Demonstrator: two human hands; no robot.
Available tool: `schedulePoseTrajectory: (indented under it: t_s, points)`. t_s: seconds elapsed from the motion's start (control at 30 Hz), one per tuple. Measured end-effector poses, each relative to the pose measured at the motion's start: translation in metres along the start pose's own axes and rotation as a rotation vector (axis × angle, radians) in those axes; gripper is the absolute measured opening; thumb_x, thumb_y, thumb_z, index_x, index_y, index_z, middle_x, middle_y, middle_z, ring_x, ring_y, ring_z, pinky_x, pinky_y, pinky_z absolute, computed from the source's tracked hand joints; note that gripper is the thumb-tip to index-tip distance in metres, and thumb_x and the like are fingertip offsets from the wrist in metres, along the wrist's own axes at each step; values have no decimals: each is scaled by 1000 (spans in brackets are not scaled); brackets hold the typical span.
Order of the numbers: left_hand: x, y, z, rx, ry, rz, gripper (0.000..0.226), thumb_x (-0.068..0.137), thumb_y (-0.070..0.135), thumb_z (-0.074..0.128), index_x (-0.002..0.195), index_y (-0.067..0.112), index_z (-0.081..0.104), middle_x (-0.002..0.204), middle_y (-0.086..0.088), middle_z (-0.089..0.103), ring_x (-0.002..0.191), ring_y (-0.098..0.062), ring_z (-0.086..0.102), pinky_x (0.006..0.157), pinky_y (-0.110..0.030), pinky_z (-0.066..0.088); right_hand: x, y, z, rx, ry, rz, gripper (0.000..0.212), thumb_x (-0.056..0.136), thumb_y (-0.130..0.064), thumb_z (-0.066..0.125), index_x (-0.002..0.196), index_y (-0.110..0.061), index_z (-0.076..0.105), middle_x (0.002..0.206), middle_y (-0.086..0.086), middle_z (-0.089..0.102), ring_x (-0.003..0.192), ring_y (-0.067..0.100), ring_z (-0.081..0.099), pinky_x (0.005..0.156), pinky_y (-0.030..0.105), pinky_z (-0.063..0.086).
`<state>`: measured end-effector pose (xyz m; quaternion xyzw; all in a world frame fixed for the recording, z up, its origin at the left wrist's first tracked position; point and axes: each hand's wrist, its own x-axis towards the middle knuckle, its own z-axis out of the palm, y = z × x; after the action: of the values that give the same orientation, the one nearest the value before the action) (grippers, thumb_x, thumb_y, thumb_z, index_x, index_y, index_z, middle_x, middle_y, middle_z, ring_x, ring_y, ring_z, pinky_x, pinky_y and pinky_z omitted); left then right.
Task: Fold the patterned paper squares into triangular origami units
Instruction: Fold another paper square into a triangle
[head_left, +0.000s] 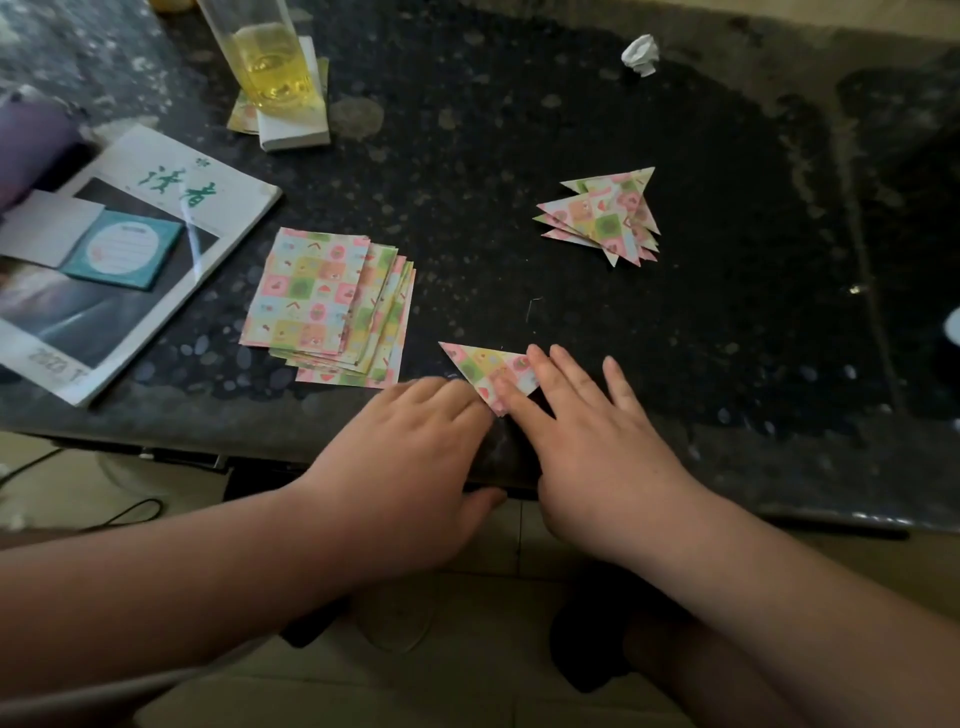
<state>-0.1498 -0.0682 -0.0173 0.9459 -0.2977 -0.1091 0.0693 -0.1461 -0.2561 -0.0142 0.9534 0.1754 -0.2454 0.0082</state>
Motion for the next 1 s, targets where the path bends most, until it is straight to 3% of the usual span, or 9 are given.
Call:
schedulePoseTrajectory:
  t_s: [0.2,0.4,0.5,0.63,0.83,1.0]
  points:
    - [24,-23,4,-64,195,-8,38,93,42,54,120,17,62,130,-2,56,120,-24,51,102,-43,47,0,-2,-3,101,6,-7,96,93,-22,55,163,-28,-10,170,1,-21,157,21,-20,129,47,-1]
    - [50,-39,8,-158,101,46,36,95,43,52,127,35,68,137,9,57,132,-17,44,107,-38,25,4,11,-6,229,179,-28,76,96,-18,50,164,-25,18,171,-7,16,157,12,10,127,36,16]
    - [54,-43,9,-140,120,126,36,96,46,44,114,39,73,131,10,61,125,-18,51,104,-40,30,9,20,0,239,329,-47,55,98,-21,54,153,-25,46,159,-6,44,147,16,35,115,38,33]
    - [54,-49,14,-92,171,216,36,94,40,42,104,34,76,125,5,67,116,-21,56,94,-42,40,19,29,9,243,495,-82,27,94,-23,63,117,-20,76,125,-3,70,117,25,58,87,43,48]
    - [52,-51,16,-76,193,275,38,96,32,40,111,26,75,126,6,67,118,-20,55,93,-43,46,23,32,14,220,551,-124,29,91,-29,57,109,-21,77,115,-3,71,105,27,60,76,42,49]
    - [53,-52,16,-160,192,204,32,96,33,47,113,22,72,130,6,64,122,-16,52,102,-39,41,24,33,15,247,584,-132,28,94,-27,62,116,-18,76,116,-1,72,105,28,61,78,48,52]
